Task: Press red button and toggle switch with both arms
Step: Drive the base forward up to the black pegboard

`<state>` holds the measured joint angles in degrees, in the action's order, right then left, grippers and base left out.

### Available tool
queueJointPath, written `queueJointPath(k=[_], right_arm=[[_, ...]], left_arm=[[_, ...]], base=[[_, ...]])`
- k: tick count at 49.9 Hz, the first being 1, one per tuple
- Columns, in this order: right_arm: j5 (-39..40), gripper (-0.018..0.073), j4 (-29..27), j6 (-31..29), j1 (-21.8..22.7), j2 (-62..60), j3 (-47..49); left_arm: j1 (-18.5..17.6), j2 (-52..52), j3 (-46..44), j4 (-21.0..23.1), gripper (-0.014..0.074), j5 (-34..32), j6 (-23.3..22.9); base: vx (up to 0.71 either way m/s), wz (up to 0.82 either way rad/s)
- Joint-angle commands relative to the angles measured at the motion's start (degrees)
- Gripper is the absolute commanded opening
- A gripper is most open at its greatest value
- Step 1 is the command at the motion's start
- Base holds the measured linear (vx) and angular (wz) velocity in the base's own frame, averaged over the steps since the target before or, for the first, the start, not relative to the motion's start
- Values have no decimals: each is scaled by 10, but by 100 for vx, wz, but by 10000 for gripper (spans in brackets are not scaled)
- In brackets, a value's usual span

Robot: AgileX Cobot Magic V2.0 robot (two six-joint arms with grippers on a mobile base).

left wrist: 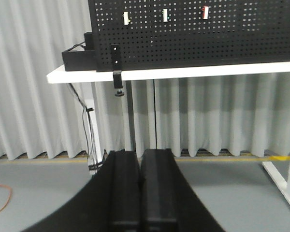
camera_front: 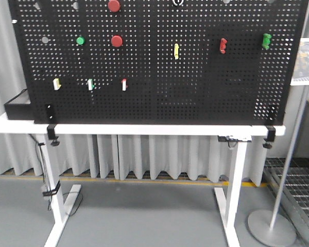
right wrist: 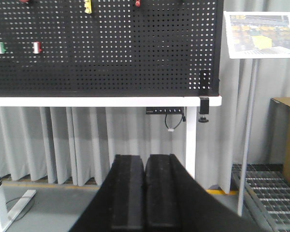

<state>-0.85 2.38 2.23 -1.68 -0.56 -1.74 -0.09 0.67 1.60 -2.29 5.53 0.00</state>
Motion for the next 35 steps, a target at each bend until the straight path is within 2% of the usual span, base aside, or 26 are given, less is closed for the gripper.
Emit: queueJointPath(k=[1,35], right_arm=[[46,0,2,-3,1,-10,-7],[46,0,2,-3,1,-10,-7]], left_arm=[[0,10,19,5,1,-48,-7],[0,10,19,5,1,-48,-7]], base=[[45,-1],[44,-5]])
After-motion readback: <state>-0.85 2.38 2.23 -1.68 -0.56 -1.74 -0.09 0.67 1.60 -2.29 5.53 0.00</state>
